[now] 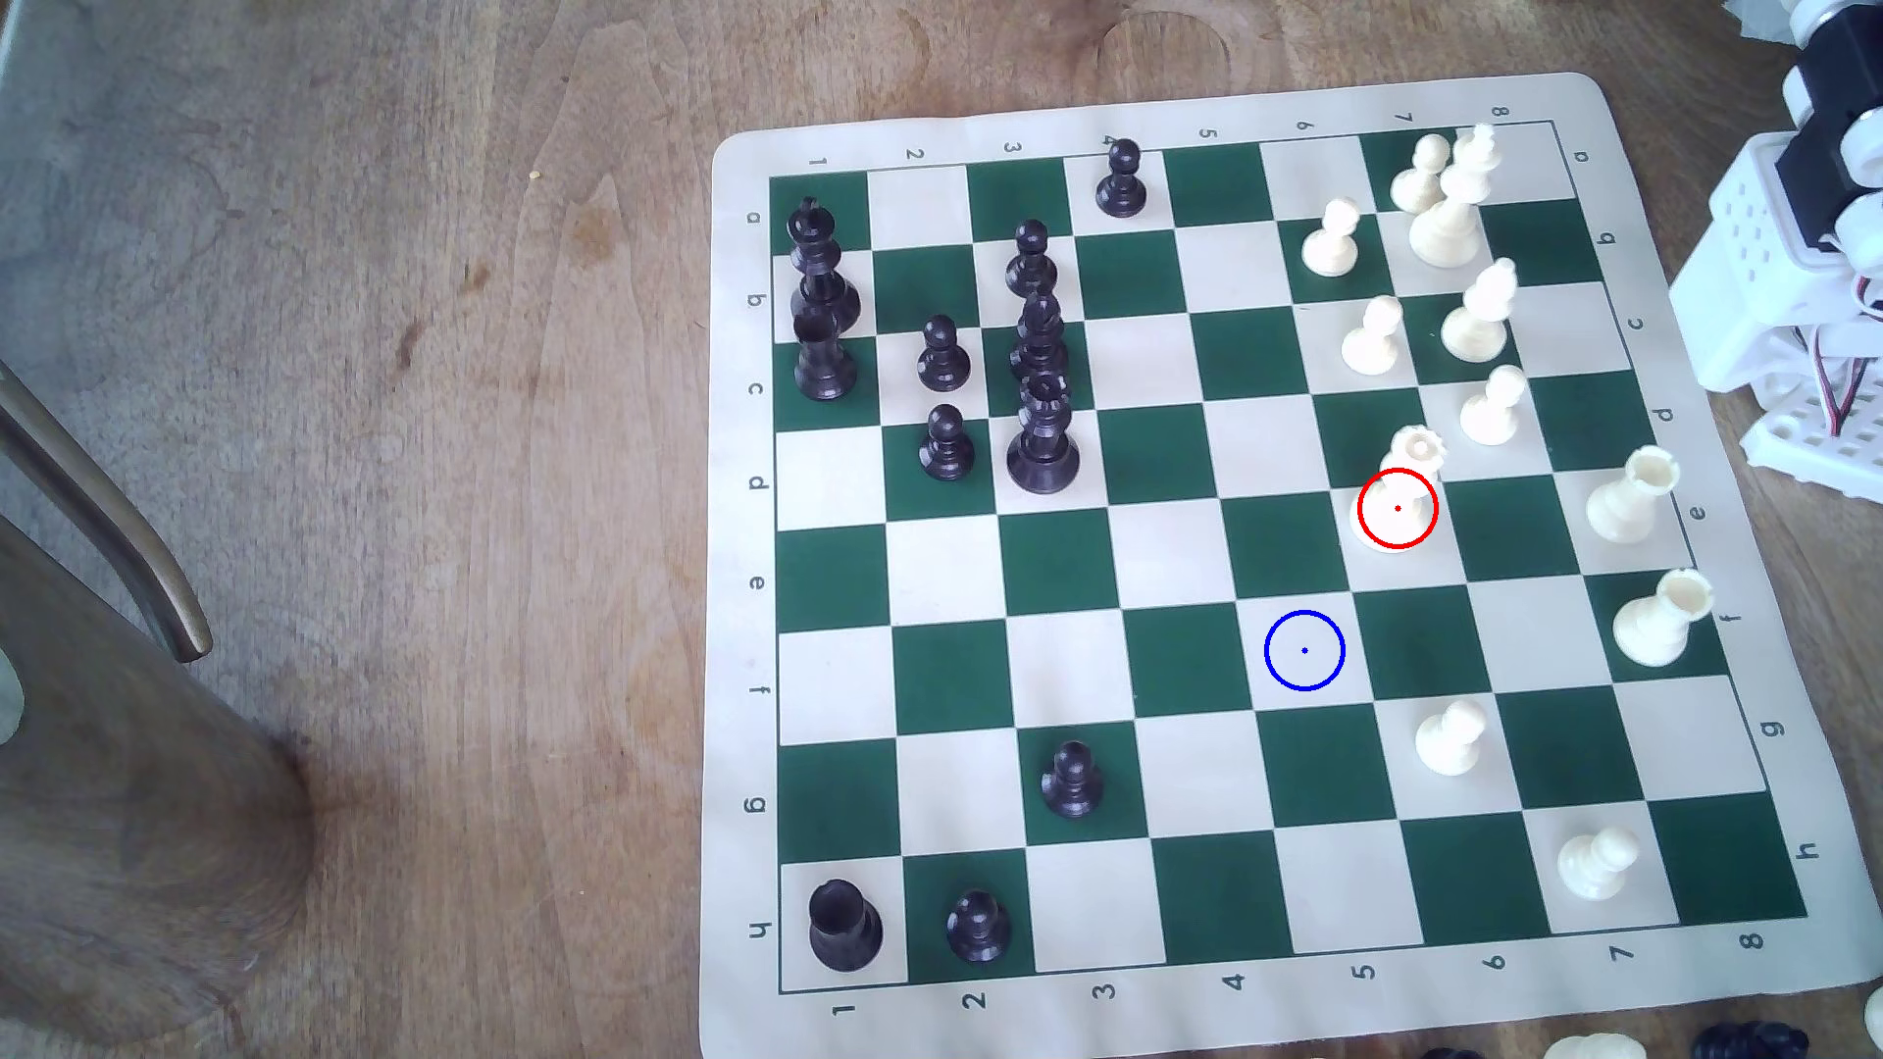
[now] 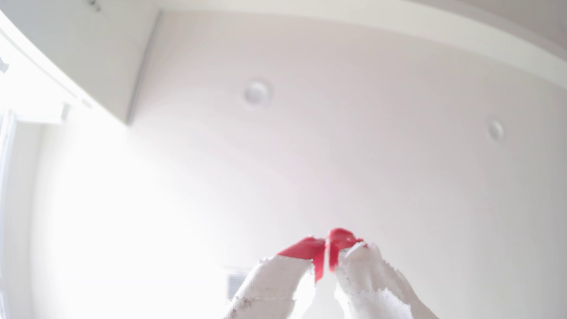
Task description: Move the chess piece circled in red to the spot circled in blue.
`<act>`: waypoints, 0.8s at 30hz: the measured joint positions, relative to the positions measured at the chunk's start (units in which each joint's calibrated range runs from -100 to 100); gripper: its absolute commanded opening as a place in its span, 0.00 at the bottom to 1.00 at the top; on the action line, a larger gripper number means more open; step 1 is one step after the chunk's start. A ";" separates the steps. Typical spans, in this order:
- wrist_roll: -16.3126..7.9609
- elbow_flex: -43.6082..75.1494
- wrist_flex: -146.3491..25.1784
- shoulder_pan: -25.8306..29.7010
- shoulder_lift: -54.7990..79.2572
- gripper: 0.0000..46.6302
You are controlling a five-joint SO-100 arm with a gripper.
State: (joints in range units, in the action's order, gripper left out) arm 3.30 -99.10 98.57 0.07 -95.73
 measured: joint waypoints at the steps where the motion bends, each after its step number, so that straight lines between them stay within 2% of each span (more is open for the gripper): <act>1: 0.00 0.00 0.00 0.00 0.00 0.00; 22: 0.00 0.00 -0.16 0.00 0.00 0.00; 24: 0.05 0.00 -7.65 -0.07 0.00 0.00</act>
State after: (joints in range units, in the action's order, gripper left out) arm 3.35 -99.10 90.92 0.00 -95.73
